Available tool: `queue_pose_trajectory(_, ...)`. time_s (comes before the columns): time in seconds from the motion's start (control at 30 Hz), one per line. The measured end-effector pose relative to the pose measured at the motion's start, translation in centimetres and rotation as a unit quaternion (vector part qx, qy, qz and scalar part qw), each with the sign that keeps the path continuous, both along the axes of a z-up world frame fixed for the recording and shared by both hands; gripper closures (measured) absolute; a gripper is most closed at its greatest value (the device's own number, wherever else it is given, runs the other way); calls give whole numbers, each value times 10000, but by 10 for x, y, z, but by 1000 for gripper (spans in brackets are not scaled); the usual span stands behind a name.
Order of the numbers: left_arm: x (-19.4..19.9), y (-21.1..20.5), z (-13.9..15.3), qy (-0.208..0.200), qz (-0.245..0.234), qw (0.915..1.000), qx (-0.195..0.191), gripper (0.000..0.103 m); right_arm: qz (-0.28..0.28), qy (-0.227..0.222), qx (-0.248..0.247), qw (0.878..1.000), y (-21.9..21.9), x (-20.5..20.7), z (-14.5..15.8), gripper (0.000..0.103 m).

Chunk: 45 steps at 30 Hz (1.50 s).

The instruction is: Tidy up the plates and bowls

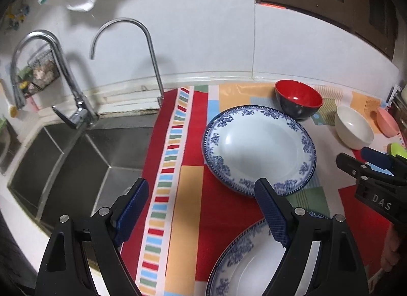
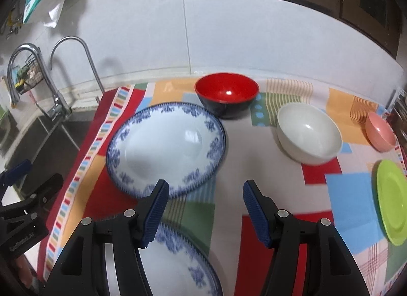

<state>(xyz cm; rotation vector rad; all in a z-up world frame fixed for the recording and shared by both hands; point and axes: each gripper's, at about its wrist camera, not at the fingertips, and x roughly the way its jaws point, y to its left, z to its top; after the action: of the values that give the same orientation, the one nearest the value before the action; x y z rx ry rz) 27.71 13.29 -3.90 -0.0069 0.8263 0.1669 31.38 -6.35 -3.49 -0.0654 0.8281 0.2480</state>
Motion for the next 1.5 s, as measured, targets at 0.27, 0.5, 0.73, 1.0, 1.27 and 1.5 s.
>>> queue_pose_trajectory(0.27, 43, 14, -12, 138, 45, 9999, 51, 18, -127, -99, -217, 9996, 14, 40, -4, 41)
queue_pose_trajectory(0.5, 80, 19, -30, 334, -67, 9994, 7, 18, -244, 140, -191, 9994, 19, 75, -22, 41)
queue_pose_trajectory(0.73, 110, 23, -46, 483, -143, 9987, 14, 19, -310, 500, -74, 9982, 23, 103, -44, 41)
queue_pose_trajectory(1.0, 127, 24, -68, 694, -225, 9973, 19, 22, -343, 697, -157, 9969, 23, 119, -63, 41)
queue_pose_trajectory(1.27, 139, 24, -81, 832, -286, 9961, -86, 24, -364, 893, -155, 9952, 22, 127, -77, 42)
queue_pose_trajectory(1.5, 148, 25, -87, 919, -310, 9951, -171, 36, -382, 996, -87, 9943, 22, 136, -84, 44)
